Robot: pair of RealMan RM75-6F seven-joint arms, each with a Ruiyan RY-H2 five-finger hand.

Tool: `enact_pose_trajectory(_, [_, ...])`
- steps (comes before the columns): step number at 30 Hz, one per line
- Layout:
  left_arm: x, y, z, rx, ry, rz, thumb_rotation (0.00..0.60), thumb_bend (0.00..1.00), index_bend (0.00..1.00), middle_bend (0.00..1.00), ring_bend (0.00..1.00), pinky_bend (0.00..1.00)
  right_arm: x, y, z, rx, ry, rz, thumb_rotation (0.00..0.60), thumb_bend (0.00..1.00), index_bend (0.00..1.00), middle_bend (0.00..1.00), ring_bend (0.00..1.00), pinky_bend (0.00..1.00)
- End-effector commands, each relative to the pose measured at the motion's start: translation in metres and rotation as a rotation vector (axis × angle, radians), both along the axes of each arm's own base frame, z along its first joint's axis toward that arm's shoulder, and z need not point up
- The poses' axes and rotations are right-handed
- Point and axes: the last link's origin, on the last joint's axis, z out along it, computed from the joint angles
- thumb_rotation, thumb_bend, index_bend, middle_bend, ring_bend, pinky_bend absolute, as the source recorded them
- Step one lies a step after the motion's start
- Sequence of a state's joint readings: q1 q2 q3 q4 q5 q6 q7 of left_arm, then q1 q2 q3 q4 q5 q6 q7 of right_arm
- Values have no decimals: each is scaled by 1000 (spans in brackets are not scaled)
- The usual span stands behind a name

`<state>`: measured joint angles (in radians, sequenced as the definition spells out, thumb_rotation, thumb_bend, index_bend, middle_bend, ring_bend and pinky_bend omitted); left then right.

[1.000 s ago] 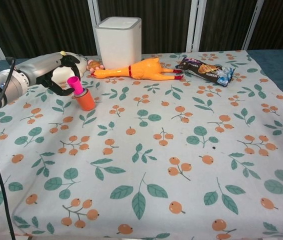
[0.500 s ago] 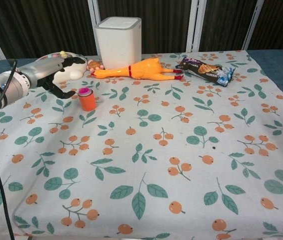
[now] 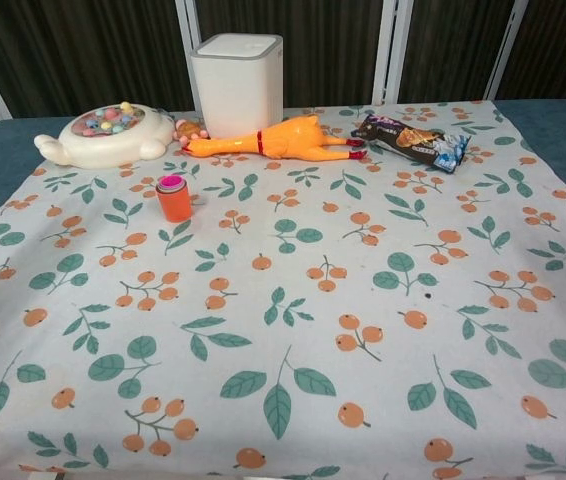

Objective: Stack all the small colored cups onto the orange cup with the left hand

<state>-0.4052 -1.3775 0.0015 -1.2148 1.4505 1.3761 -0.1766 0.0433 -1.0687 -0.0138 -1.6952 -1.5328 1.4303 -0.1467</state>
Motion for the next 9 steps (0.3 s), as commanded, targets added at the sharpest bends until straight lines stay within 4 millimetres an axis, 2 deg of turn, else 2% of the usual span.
enact_pose_trajectory(1, [-57,-106,41,55,39,81,600,390,0,0,0,65,5,3,-6,12,1,20,600,224,0,0,0,0])
enact_pose_trajectory(5, [-55,-107,53,114,0,54,600,392,0,0,0,61,9,4,-10,18,1,39,600,224,0,0,0,0])
enact_pose_trajectory(9, [-54,-111,51,94,-2,39,600,390,0,0,0,61,8,7,-11,21,9,42,600,224,0,0,0,0])
